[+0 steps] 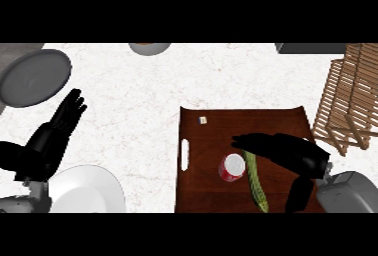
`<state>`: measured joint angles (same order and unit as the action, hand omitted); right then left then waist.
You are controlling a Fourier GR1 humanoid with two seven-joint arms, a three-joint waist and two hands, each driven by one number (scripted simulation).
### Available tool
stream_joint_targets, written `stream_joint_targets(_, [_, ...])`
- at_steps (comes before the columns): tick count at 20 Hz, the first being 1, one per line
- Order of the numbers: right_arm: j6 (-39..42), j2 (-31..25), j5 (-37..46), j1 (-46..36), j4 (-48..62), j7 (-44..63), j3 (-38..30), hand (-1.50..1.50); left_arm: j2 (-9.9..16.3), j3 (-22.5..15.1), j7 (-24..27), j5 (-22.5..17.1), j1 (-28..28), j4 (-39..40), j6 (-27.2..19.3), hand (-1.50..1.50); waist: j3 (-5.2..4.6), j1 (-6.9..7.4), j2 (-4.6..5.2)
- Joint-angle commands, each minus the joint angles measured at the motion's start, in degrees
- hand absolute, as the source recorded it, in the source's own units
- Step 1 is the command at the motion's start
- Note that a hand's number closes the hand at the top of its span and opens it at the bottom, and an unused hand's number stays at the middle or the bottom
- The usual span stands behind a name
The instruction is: Pick the squash from the tray and place it in the tiered shelf
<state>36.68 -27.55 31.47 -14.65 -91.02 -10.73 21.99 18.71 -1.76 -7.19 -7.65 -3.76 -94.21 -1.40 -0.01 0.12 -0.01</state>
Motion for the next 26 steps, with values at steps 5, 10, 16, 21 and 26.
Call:
stream_joint_targets(5, [5.0,1.9,6.3,1.9,-3.2,4.2,0.2,-1.5,-2.9,0.5,0.1,3.0,2.9,-2.7,0.2,0.0,0.0,-0.05,-0.05])
stream_joint_targets(10, [2.2,1.6,12.8,0.2,-2.2,3.6,1.2,-1.5,-3.4,0.4,-1.4,3.5,1.1,-2.0,1.3,0.0,0.0,-0.08,-0.03])
stream_joint_targets(16, [5.1,7.0,16.8,-6.3,3.5,7.9,0.2,-1.5,-3.3,2.9,-0.7,2.9,-0.7,0.9,3.3,0.0,-0.01,0.12,0.02])
stream_joint_targets(21, [4.4,4.3,20.4,-3.9,7.1,2.3,-1.7,-1.5,-4.8,3.4,0.8,4.5,-0.1,1.5,4.1,0.0,0.0,0.0,0.03])
stream_joint_targets(26, [2.0,5.2,24.4,0.0,7.4,-0.4,-0.4,-1.5,-3.6,6.6,-2.4,2.9,-0.8,-0.8,6.1,0.0,0.01,-0.08,-0.02])
